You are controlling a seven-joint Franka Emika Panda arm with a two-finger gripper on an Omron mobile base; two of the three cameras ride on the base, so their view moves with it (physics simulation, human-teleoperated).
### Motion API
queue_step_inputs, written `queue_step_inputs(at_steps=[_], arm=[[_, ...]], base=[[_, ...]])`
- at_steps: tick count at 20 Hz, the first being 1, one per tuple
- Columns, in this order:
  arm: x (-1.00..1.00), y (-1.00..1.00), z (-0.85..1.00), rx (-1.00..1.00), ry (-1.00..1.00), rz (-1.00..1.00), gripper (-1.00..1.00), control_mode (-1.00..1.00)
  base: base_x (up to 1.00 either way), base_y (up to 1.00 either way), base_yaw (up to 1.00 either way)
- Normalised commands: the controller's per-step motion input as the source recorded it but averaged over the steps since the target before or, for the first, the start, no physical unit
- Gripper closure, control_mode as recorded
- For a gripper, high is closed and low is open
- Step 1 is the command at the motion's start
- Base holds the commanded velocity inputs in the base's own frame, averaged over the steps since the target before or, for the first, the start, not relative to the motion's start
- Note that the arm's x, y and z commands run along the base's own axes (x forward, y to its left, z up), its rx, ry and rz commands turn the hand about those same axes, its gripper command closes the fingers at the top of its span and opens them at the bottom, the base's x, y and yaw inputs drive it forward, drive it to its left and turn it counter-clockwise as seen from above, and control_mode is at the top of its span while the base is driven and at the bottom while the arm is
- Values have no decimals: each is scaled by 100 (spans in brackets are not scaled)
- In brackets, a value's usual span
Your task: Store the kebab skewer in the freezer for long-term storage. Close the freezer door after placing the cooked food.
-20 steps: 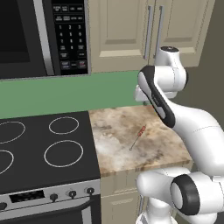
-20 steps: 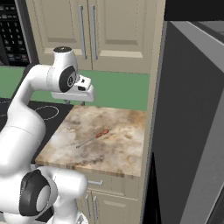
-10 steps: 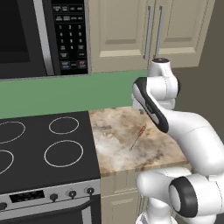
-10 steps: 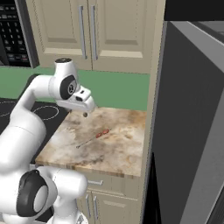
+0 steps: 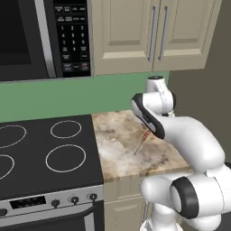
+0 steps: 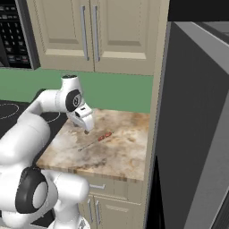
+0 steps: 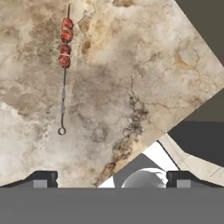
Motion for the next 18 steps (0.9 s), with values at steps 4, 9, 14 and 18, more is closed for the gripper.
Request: queue_step_inputs(at_steps=[4, 9, 14, 18], arm=[[29, -7, -46, 0, 15, -29, -100, -100], [29, -6, -46, 0, 11, -21, -100, -100], [22, -1, -40, 0, 1, -7, -100, -100], [34, -1, -37, 0, 0, -2, -100, -100]], base=[[0, 0, 0], [0, 0, 0], [0, 0, 0], [0, 0, 0]])
